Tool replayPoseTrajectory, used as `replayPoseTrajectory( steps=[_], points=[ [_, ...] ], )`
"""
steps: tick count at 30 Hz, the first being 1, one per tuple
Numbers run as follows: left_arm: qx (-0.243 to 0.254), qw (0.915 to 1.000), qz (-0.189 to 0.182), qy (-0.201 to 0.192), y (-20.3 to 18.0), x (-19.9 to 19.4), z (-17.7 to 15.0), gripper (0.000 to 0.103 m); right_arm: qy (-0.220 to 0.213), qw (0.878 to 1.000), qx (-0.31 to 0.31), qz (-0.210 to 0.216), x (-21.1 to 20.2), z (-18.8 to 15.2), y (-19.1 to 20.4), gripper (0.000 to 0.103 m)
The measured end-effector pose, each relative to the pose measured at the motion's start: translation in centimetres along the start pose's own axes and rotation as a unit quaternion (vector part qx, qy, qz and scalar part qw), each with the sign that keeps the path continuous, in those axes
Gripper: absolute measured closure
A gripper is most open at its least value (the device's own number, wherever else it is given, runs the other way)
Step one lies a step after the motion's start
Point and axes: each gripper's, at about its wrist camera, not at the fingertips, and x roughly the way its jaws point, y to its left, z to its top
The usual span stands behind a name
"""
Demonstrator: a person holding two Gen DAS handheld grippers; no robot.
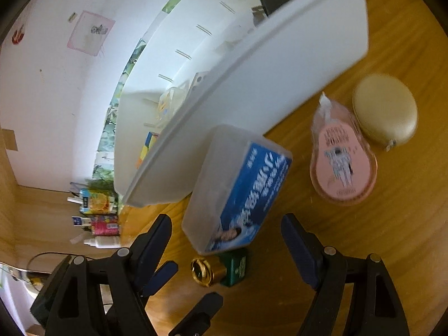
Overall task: Organize rigid objects
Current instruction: 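Grasp the green gold-lidded jar with the left tool while the right tool grasps the clear plastic box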
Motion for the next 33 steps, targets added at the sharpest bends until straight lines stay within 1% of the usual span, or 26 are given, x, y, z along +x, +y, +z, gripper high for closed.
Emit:
replayPoseTrajectory(
  steps=[3, 6, 9, 13, 17, 18, 20, 24, 27, 29, 30, 31, 32, 33],
  points=[
    [-0.003, 1.0, -0.003, 0.0, 0.2, 0.2, 0.3, 0.016, 0.004, 1.0, -0.019, -0.018, 0.6, 0.2, 0.6, 0.021],
    [-0.008, 0.9999, -0.005, 0.004, 0.4, 0.7, 0.6, 0.016, 0.009, 0.999, -0.024, -0.034, 1.3, 0.3, 1.0, 0.021],
    [-0.011, 0.9999, -0.009, 0.004, 0.6, 0.8, 0.9, 0.016, 0.004, 0.998, -0.028, -0.051, 1.4, 0.4, 1.2, 0.021],
    [-0.015, 0.9998, -0.014, 0.002, 0.9, 1.0, 1.2, 0.016, 0.0, 0.996, -0.05, -0.071, 1.7, 0.6, 1.9, 0.021],
    [-0.012, 0.9998, -0.018, 0.007, 0.8, 1.3, 1.4, 0.017, 0.003, 0.995, -0.064, -0.074, 2.2, 0.7, 2.4, 0.027],
    [-0.011, 0.9998, -0.017, 0.009, 0.7, 1.4, 1.5, 0.017, 0.003, 0.995, -0.065, -0.075, 2.1, 0.8, 2.3, 0.027],
    [-0.012, 0.9997, -0.017, 0.014, 0.6, 1.7, 1.7, 0.022, 0.004, 0.995, -0.065, -0.073, 2.1, 0.7, 2.3, 0.028],
    [-0.015, 0.9994, -0.023, 0.021, 0.5, 2.3, 2.0, 0.027, 0.006, 0.996, -0.059, -0.06, 1.4, 0.7, 1.6, 0.034],
    [-0.014, 0.9992, -0.029, 0.024, 0.4, 2.4, 2.0, 0.036, 0.006, 0.997, -0.055, -0.053, 1.0, 0.6, 1.3, 0.038],
    [-0.012, 0.999, -0.03, 0.029, 0.3, 2.7, 2.1, 0.045, 0.005, 0.997, -0.052, -0.049, 0.9, 0.5, 1.3, 0.039],
    [-0.013, 0.9989, -0.031, 0.031, 0.3, 2.8, 2.1, 0.048, 0.005, 0.998, -0.051, -0.047, 0.8, 0.5, 1.3, 0.04],
    [-0.015, 0.9987, -0.033, 0.035, 0.3, 3.0, 2.1, 0.054, 0.005, 0.998, -0.049, -0.045, 0.7, 0.5, 1.3, 0.041],
    [-0.016, 0.9987, -0.031, 0.038, 0.4, 3.1, 2.0, 0.057, 0.005, 0.998, -0.048, -0.044, 0.7, 0.5, 1.2, 0.042],
    [-0.016, 0.9987, -0.028, 0.039, 0.3, 3.2, 2.2, 0.057, 0.005, 0.998, -0.045, -0.04, 0.6, 0.4, 1.1, 0.043]
  ],
)
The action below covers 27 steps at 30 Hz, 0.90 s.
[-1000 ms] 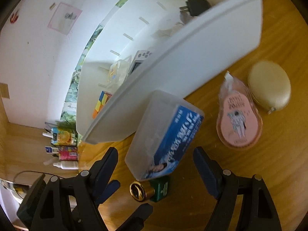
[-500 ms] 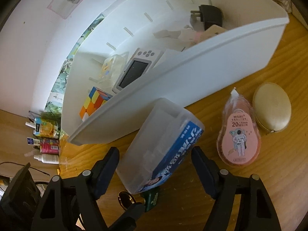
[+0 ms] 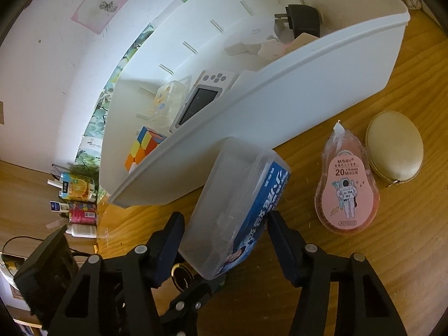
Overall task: Organize rigid objects
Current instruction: 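Grasp the green gold-lidded jar with the left tool while the right tool grasps the clear plastic box, then lift the jar and clear box and carry both over the bin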
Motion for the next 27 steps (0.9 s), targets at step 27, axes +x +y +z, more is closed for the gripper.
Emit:
replayPoseTrajectory(
  steps=[27],
  points=[
    [-0.046, 0.9982, 0.035, -0.016, 1.3, -2.5, -1.8, 0.058, 0.002, 0.991, 0.106, 0.083, -3.3, -3.3, -4.6, 0.065]
  ],
)
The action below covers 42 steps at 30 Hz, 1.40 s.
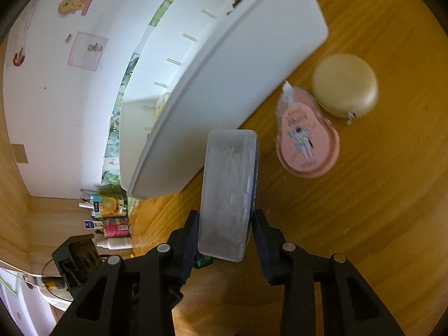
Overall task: Organize rigid objects
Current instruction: 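Lift the jar and clear box and carry both over the bin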
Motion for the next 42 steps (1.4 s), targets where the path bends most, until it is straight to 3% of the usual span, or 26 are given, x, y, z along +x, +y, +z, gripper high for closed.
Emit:
replayPoseTrajectory(
  steps=[12, 27, 34, 42],
  points=[
    [0.004, 0.9981, 0.003, -0.061, -0.1, -5.1, -2.6, 0.058, 0.004, 0.999, 0.007, 0.047, -2.2, -3.5, -0.6, 0.066],
    [-0.028, 0.9908, -0.012, -0.132, 1.4, -10.9, -8.3, 0.058, -0.036, 0.993, -0.022, 0.111, -5.6, -8.7, -0.4, 0.066],
    [-0.039, 0.9855, -0.01, -0.165, 1.3, -12.2, -8.9, 0.058, -0.072, 0.985, -0.055, 0.147, -8.3, -8.9, 0.6, 0.066],
    [-0.053, 0.9807, -0.002, -0.188, 0.3, -12.8, -7.6, 0.058, -0.112, 0.971, -0.097, 0.188, -10.6, -6.5, 1.8, 0.066]
  ],
)
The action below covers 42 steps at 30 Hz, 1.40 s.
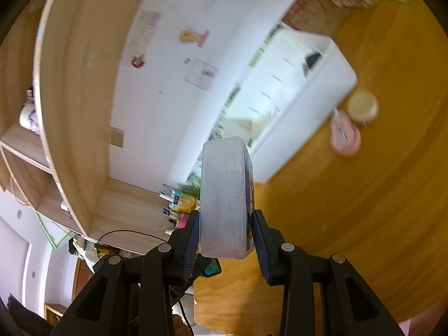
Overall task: Organize rigid objects
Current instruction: 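Lift the jar and clear box and carry both over the bin, then open both tools over the bin to drop the jar and box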
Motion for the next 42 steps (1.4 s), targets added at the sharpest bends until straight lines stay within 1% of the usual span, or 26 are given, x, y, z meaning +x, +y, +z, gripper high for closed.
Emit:
replayPoseTrajectory(
  steps=[3, 6, 15, 21, 27, 30, 33, 34, 38, 42],
  points=[
    [-0.001, 0.9999, 0.008, -0.01, -0.6, 0.3, 1.0, 0.058, -0.001, 1.0, -0.011, 0.008, -0.2, 1.7, -0.2, 0.066],
    [-0.016, 0.9997, 0.015, -0.015, -1.0, 0.8, 2.0, 0.058, -0.003, 1.0, -0.017, 0.018, -0.1, 3.5, -0.5, 0.066],
    [-0.05, 0.9967, 0.054, -0.035, -2.6, 3.1, 5.5, 0.058, 0.007, 0.999, -0.026, 0.031, 0.4, 9.6, -3.1, 0.066],
    [-0.06, 0.9945, 0.074, -0.044, -4.4, 5.2, 8.1, 0.058, 0.019, 0.998, -0.045, 0.033, 2.1, 14.2, -5.0, 0.066],
    [-0.064, 0.9922, 0.092, -0.056, -6.2, 7.3, 10.4, 0.058, 0.019, 0.996, -0.073, 0.037, 4.1, 18.2, -6.2, 0.066],
    [-0.069, 0.9913, 0.096, -0.057, -6.8, 8.4, 11.3, 0.058, 0.015, 0.996, -0.087, 0.035, 4.7, 19.6, -6.5, 0.066],
    [-0.074, 0.9895, 0.107, -0.062, -7.3, 9.0, 12.2, 0.059, 0.016, 0.994, -0.104, 0.021, 5.6, 20.8, -6.8, 0.066],
    [-0.076, 0.9888, 0.109, -0.068, -7.4, 9.0, 12.6, 0.061, 0.017, 0.994, -0.106, 0.019, 5.8, 21.0, -6.9, 0.066],
    [-0.073, 0.9862, 0.119, -0.088, -7.8, 9.2, 14.2, 0.061, 0.022, 0.994, -0.111, 0.011, 6.9, 21.7, -7.5, 0.066],
    [-0.08, 0.9843, 0.127, -0.094, -7.8, 9.7, 15.2, 0.061, 0.035, 0.993, -0.11, 0.004, 8.0, 22.1, -7.9, 0.066]
  ],
)
